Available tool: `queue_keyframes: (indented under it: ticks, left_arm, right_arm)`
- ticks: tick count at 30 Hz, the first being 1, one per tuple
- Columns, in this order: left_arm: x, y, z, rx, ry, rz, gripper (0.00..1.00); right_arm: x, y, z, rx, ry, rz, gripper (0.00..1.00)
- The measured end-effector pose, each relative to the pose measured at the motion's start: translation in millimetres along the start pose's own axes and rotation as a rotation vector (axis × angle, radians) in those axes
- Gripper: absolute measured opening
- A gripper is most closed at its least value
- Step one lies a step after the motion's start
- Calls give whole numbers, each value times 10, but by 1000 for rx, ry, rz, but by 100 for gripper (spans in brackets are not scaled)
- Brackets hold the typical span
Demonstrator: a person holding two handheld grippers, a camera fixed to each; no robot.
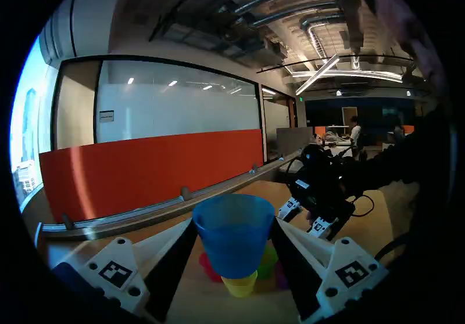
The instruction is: Pour water
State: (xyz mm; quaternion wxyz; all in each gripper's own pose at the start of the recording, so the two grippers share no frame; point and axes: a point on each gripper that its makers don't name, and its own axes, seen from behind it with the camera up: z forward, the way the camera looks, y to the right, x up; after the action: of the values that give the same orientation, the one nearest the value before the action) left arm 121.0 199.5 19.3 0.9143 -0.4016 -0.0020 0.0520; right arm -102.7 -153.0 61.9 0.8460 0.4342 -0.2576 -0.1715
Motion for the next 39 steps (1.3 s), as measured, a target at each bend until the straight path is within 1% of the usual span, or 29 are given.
queue_keyframes:
  ticks: [11,26,39]
  left_arm:
    - [31,-54,-30,11,4,3,85]
    - [13,-163,-68,31,-3,3,85]
    - [21,-214,-102,42,1,6,85]
  right_arm:
    - [26,-99,107,29,3,-5,100]
    - [93,-218,278,60,16,1,100]
    - [122,-246,405,64,18,-8,100]
